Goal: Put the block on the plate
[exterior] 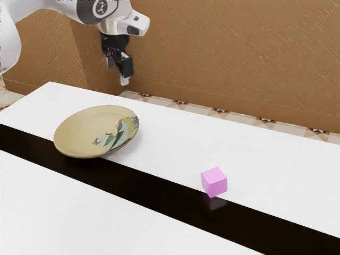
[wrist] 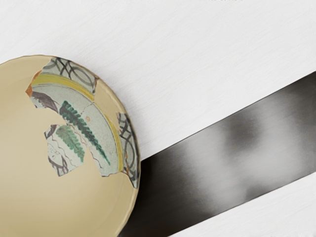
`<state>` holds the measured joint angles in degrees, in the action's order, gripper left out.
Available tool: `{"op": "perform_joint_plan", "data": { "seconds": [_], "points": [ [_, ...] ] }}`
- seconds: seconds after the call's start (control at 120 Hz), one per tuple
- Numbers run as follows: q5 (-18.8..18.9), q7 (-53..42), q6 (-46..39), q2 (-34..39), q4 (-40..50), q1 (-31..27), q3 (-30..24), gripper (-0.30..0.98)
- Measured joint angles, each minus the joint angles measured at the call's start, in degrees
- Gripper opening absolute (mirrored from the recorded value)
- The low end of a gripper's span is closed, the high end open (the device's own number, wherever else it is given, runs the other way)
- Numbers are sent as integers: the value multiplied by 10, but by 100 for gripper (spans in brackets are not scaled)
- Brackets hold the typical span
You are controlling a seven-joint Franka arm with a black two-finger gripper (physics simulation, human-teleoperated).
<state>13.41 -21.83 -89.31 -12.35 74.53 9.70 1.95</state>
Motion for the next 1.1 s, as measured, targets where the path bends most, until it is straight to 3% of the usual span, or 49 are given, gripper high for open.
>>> {"op": "perform_joint_plan", "data": {
  "seconds": [0.308,0.775,1.1],
  "points": [
    [-2,-69,-2,-66,5,71,-8,69],
    [-131,-123,-92,-150,39,80,-54,69],
    [-199,-124,-209,-198,78,102,-57,69]
  ]
}}
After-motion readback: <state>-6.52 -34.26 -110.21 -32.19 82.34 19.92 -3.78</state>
